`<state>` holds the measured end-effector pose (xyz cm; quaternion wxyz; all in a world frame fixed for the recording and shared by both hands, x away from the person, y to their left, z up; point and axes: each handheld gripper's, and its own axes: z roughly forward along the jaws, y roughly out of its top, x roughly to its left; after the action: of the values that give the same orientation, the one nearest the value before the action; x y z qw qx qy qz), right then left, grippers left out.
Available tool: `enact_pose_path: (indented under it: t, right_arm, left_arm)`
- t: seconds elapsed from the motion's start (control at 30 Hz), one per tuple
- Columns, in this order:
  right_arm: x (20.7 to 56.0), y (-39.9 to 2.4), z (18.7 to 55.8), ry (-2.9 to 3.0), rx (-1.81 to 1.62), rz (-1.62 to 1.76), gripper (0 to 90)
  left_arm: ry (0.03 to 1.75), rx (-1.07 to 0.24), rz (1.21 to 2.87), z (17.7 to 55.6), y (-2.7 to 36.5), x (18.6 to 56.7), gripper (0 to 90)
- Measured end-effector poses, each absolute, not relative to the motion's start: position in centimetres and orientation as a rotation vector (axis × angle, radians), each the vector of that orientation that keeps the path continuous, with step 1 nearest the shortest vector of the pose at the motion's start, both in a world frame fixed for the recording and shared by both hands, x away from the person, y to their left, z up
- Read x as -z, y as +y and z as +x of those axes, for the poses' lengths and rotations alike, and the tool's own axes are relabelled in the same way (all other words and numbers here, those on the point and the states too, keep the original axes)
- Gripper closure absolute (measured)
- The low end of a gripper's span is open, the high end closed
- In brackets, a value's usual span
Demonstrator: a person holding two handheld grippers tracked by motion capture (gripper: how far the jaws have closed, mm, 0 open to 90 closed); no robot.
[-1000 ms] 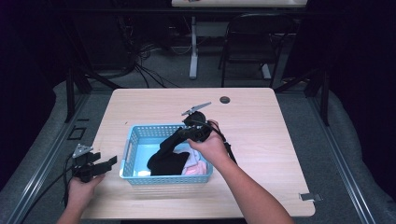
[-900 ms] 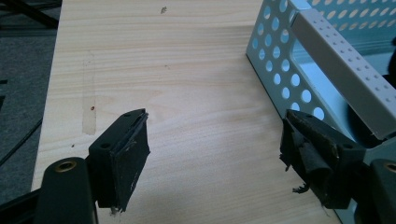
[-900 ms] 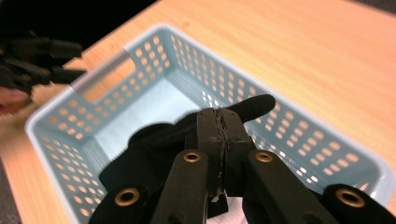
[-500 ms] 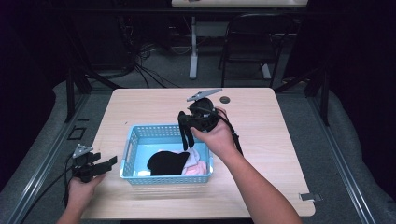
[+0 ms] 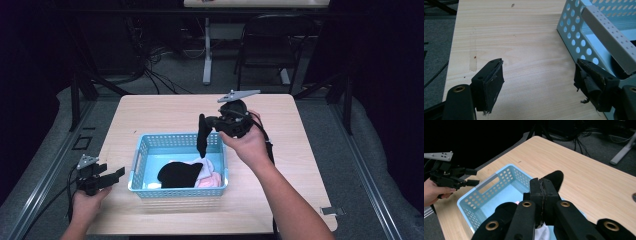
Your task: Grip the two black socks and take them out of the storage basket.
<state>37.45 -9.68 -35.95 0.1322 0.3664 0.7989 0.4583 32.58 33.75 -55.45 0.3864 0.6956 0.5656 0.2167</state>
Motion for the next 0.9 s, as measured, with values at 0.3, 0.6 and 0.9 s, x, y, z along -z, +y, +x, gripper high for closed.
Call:
enact_pose_path:
  t: [0.3,0.6,0.9]
  right_arm:
    - [34.9,-14.3,36.6,2.245,-1.302,1.130,89.0]
    - [35.1,-18.1,35.6,2.170,-1.262,1.197,89.1]
    - [37.5,-19.4,35.4,2.170,-1.231,1.250,89.0]
  left_arm:
    - [1.443,-0.548,1.782,32.6,33.7,55.4,23.5]
    - [1.444,-0.551,1.781,32.6,33.7,55.5,23.5]
    - [1.443,-0.547,1.781,32.6,33.6,55.5,23.5]
